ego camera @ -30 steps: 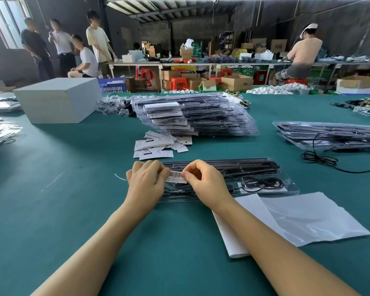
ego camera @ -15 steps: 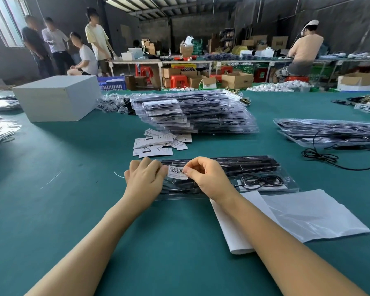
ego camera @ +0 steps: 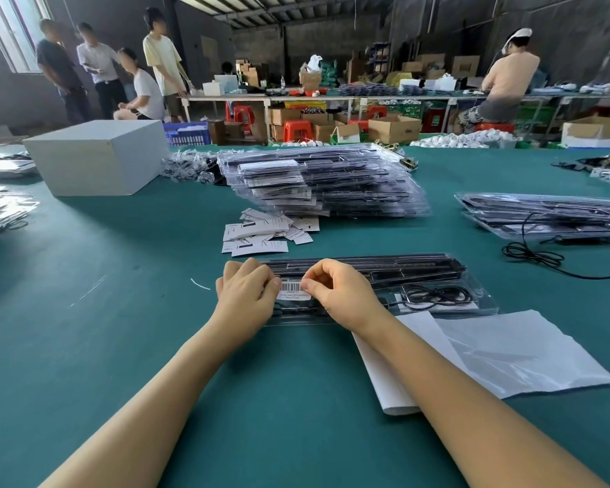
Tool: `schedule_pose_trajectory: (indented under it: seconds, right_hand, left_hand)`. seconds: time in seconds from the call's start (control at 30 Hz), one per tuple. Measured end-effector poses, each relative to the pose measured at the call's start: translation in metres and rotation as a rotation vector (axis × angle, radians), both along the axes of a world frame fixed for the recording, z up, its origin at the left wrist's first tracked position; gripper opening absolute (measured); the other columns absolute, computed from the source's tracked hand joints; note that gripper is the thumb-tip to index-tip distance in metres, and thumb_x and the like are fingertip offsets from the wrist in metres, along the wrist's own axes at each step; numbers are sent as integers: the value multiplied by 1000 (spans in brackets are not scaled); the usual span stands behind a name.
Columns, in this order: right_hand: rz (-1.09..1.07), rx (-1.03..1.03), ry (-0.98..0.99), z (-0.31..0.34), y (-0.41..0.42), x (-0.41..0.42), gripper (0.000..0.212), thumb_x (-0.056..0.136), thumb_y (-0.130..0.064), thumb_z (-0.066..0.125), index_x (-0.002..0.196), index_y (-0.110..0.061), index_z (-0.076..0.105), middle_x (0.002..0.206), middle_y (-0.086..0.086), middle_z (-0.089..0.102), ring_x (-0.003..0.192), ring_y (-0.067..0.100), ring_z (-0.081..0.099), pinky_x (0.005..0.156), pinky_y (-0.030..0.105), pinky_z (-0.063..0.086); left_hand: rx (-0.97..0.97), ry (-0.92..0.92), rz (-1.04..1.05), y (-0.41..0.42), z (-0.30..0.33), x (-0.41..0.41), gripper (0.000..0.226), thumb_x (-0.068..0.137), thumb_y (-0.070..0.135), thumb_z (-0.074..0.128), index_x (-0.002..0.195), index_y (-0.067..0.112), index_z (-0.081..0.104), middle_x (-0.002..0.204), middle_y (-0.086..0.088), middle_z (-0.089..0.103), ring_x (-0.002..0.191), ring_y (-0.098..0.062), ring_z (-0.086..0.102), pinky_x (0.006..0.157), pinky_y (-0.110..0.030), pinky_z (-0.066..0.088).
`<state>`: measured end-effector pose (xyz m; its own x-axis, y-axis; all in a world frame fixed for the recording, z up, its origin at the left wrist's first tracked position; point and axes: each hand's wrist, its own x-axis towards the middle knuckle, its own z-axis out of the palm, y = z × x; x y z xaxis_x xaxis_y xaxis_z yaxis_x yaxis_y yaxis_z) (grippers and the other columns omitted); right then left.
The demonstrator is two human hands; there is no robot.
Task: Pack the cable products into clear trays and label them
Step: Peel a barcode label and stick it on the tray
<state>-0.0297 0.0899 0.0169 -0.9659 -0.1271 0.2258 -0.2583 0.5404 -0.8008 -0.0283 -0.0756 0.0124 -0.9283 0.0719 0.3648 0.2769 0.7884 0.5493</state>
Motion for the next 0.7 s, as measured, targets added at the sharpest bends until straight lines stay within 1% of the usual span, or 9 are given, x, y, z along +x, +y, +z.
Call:
schedule_pose_trajectory:
  seconds: [0.07, 0.13, 0.23, 0.33, 0.37, 0.53, 0.7]
  right_hand:
    - [-3, 55, 20, 0, -1, 0, 7, 90, -26, 62, 84, -28, 60, 74, -15, 60, 71, 2, 54, 72, 24, 45]
    - [8, 91, 25, 1, -1, 0, 6, 91, -26, 62, 85, -27, 60, 74, -16, 59, 70, 0, 52, 71, 24, 42]
    - [21, 139, 20, 3, 0, 1, 2, 91, -27, 61, 91, -25, 60, 73, -16, 56, 73, 5, 52, 72, 26, 42]
    - [24, 149, 10, 4, -1, 3, 14, 91, -27, 61, 105, -24, 58, 74, -14, 55, 79, 10, 55, 75, 28, 42]
    - [19, 153, 14, 4, -1, 4, 15, 92, -27, 60, 106, -24, 57, 73, -13, 55, 79, 11, 55, 76, 29, 42]
    - [-18, 199, 16, 2, -5, 4, 13, 91, -29, 61, 95, -22, 50, 75, -11, 57, 79, 15, 57, 78, 33, 44]
    - [-25, 239, 26, 3, -6, 6, 15, 92, -29, 60, 92, -21, 48, 78, -9, 56, 80, 17, 56, 75, 32, 42]
  left_hand:
    - [-35, -31, 7, 0, -2, -3, 23, 100, 23, 43, 78, 15, 46, 101, 4, 42, 103, -20, 28, 84, -31, 20]
    - [-69, -59, 8, 0, -3, -5, 23, 100, 23, 42, 80, 14, 47, 105, 5, 37, 104, -18, 27, 84, -30, 20]
    - [-75, -77, -2, -1, -5, -7, 22, 99, 21, 43, 80, 13, 47, 106, 6, 35, 103, -17, 26, 84, -30, 21]
    - [-90, -76, -13, -2, -6, -7, 21, 99, 20, 43, 80, 11, 47, 106, 6, 34, 100, -17, 25, 84, -30, 22]
    - [-101, -73, -14, -2, -7, -7, 21, 99, 20, 42, 81, 12, 47, 106, 6, 33, 99, -17, 24, 83, -30, 22]
    - [-160, -39, -44, -3, -11, -7, 19, 99, 20, 40, 83, 11, 42, 106, 4, 31, 97, -17, 25, 82, -30, 22]
    - [-193, -18, -56, -3, -12, -7, 18, 99, 21, 39, 84, 12, 40, 106, 4, 31, 95, -18, 26, 81, -31, 22]
